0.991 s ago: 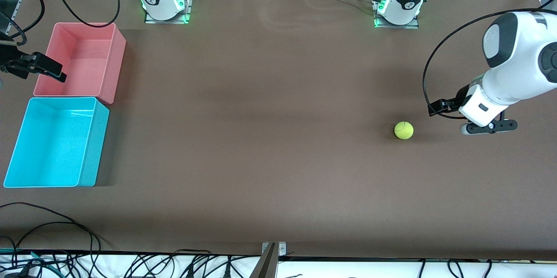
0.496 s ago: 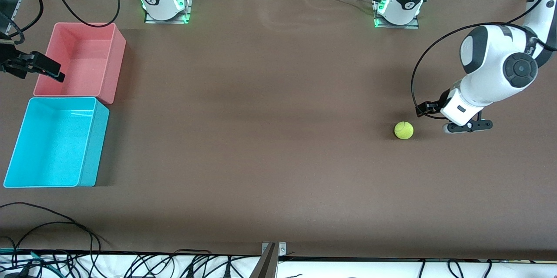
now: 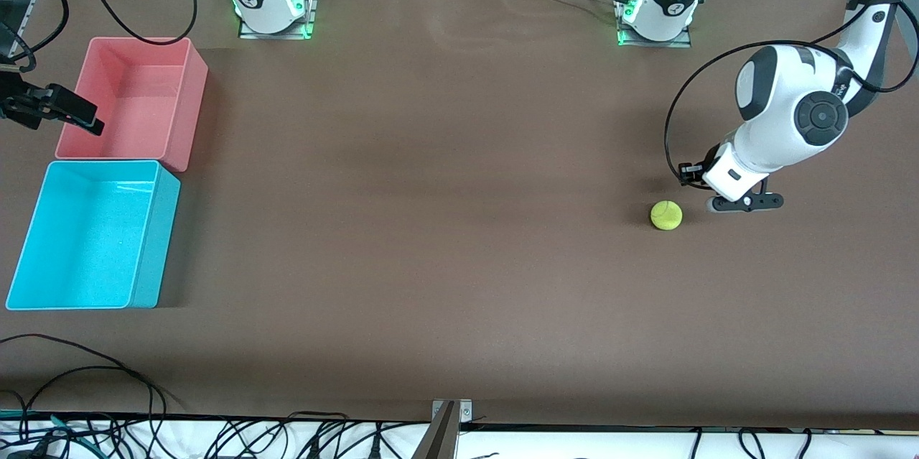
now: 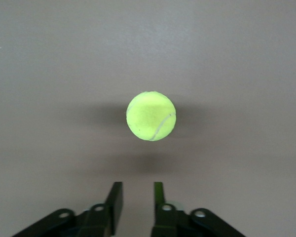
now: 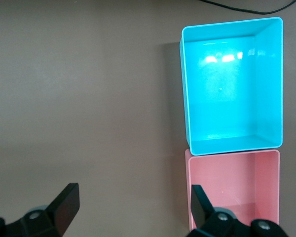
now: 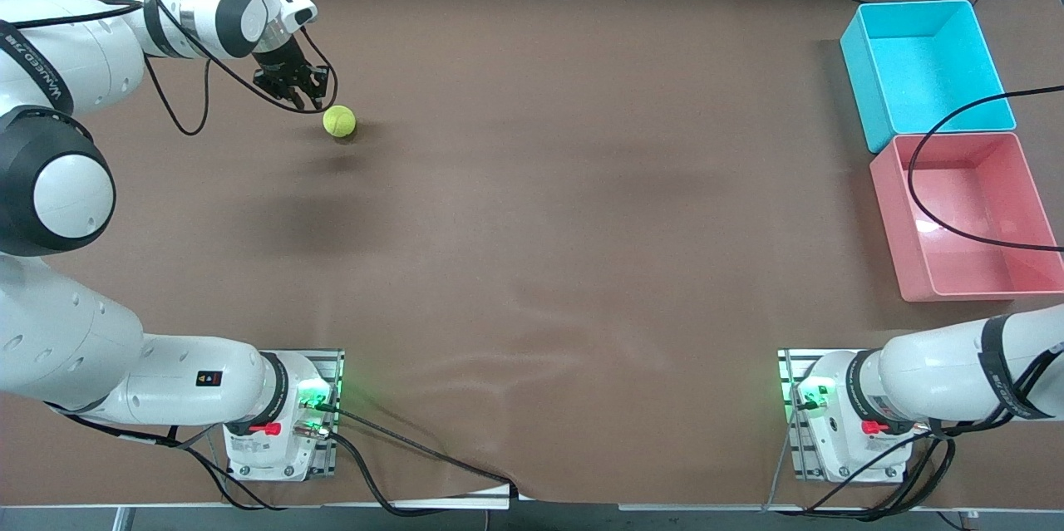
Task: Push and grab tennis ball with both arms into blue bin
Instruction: 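Move the left gripper down beside the tennis ball, then lower the left gripper to the table behind the tennis ball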
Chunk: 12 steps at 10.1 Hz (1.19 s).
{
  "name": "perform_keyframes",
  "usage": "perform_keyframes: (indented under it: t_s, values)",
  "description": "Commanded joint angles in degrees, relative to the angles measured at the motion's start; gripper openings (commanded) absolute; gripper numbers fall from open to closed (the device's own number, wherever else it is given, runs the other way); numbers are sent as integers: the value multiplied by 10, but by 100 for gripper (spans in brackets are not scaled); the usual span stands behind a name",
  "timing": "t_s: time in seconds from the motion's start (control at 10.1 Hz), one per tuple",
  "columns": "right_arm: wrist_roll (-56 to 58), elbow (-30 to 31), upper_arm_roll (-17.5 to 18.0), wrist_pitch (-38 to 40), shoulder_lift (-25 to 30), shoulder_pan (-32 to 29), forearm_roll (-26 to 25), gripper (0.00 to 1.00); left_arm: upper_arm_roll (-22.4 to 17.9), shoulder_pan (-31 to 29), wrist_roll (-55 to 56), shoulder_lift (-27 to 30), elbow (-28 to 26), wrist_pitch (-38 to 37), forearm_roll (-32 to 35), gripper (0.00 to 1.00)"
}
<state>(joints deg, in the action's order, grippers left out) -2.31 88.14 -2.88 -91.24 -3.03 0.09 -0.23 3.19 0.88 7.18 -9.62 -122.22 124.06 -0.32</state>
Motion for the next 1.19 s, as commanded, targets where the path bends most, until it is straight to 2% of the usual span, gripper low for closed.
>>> perform_keyframes:
  t_s: [0.0, 1.09]
  values:
    - [-3, -9, -1, 3, 0, -2, 10, 100, 0, 2, -62, 12, -16, 20, 9, 0]
    - [-3, -9, -2, -10, -7, -3, 11, 100, -1, -54, -661, -77, -8, 146, 8, 0]
